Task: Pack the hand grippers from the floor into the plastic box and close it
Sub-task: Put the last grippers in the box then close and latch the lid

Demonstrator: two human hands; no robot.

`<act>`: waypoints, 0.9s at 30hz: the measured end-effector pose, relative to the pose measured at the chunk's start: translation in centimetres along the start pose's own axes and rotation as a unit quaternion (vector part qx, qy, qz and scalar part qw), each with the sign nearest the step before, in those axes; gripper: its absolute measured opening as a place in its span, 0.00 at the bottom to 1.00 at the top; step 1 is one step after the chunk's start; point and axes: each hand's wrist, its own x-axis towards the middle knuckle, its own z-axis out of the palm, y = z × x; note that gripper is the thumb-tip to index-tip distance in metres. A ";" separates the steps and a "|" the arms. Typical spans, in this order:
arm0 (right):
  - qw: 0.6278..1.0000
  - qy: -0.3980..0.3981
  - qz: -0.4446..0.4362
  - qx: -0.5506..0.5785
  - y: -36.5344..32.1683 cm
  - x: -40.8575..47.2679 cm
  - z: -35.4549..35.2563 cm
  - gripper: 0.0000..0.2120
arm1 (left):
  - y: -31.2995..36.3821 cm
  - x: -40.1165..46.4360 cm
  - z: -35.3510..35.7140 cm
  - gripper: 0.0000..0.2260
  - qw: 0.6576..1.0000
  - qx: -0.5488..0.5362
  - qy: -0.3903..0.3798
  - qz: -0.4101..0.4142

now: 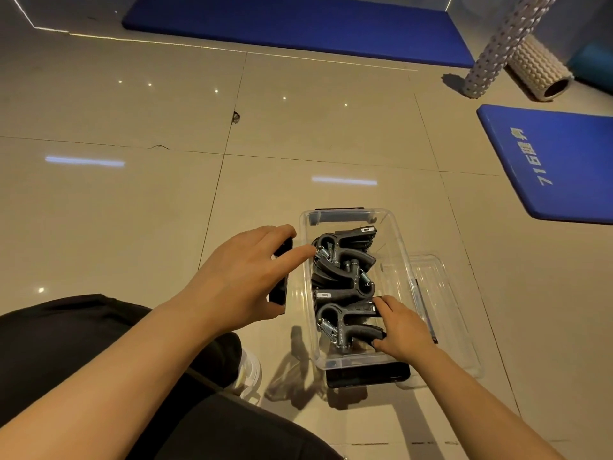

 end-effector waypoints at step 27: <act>0.846 0.294 0.052 0.443 -11.0 -2.9 -10.5 0.12 | 2.5 2.0 3.4 0.46 0.899 -0.323 -0.014 -0.296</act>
